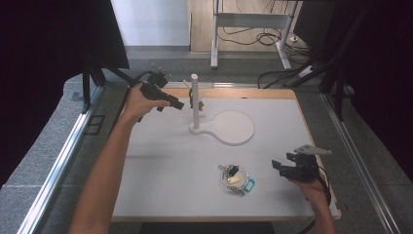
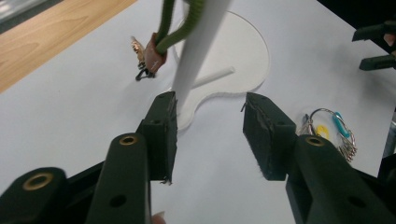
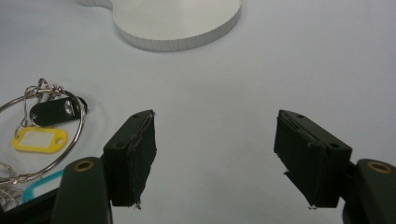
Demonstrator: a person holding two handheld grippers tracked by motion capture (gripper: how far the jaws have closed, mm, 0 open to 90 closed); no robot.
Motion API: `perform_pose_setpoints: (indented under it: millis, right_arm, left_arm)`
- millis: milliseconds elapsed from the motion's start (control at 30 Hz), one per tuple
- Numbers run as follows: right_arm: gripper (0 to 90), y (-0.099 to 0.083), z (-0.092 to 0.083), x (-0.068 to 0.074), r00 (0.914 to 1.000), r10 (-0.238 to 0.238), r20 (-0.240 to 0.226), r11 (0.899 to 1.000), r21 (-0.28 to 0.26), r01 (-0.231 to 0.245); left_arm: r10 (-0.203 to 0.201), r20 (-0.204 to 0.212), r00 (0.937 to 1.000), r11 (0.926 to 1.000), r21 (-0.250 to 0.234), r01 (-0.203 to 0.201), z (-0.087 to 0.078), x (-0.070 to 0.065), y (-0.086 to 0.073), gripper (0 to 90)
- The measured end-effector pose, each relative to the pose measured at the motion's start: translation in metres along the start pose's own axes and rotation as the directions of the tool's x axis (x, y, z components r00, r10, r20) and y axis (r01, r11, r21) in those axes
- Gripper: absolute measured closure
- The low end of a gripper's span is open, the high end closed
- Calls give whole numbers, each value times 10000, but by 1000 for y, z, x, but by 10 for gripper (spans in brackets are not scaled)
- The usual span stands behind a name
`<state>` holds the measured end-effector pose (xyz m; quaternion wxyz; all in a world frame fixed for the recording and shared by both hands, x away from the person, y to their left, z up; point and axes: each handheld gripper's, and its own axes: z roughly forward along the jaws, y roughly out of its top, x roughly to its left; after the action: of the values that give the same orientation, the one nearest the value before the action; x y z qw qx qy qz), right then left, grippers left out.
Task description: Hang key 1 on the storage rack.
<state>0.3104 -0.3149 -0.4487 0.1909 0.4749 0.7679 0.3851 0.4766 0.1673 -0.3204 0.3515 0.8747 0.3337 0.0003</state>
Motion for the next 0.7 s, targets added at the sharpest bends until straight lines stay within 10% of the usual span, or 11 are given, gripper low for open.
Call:
perform_pose_setpoints:
  millis: [367,700]
  right_arm:
    - [304,-1,-7,1,9999,-91,-108,9999,-116,90]
    - [303,0,-7,5,9996,-189,-216,9997,-141,186]
  left_arm:
    - [659,-344,9972,9976,-201,-666,-13,-48,-30,476]
    - [490,-518,9975,9986,-168,-500,-11,-67,-73,454]
